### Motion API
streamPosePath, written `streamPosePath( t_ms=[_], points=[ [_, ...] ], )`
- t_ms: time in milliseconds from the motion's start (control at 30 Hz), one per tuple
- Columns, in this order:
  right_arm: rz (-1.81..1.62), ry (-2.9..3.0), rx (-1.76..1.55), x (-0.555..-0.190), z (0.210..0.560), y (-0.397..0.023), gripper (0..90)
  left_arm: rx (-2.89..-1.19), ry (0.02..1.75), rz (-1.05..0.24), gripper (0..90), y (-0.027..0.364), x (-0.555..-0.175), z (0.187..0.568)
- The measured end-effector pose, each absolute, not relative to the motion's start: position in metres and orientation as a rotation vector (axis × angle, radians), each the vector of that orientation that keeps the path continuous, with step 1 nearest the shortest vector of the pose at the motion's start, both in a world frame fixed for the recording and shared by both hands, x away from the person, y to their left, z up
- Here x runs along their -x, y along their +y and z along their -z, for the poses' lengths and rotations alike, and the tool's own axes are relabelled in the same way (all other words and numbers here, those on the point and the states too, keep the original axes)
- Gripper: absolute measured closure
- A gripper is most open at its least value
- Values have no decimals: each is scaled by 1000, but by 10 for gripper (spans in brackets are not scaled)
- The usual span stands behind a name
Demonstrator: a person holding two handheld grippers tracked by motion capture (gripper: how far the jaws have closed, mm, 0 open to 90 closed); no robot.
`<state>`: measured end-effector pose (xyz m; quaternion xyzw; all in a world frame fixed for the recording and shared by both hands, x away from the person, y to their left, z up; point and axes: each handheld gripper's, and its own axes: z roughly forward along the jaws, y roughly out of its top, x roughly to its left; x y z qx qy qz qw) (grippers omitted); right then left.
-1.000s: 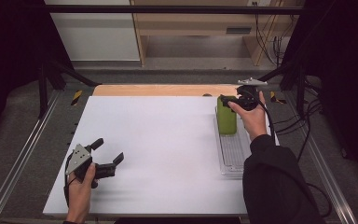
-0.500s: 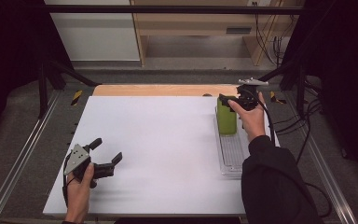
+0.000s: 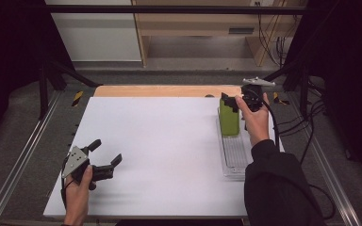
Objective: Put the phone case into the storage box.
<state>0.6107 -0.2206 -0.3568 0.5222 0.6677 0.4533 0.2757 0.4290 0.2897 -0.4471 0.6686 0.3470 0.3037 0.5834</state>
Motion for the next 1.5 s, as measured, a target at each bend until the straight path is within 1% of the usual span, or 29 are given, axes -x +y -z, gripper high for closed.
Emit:
streamPosePath(
  t_ms=[200, 433, 933, 1500],
  points=[
    [-1258, 1755, -1376, -597, 347, -223, 55, -1564, 818, -716, 16, 295, -425, 447],
    [-1273, 1744, -1350, -589, 342, -225, 60, -1555, 831, -718, 16, 301, -424, 448],
    [-1253, 1757, -1296, -579, 342, -223, 59, -1543, 843, -729, 16, 306, -424, 448],
    [-1286, 1744, -1274, -548, 339, -240, 57, -1541, 848, -739, 16, 309, -423, 447]
  ],
)
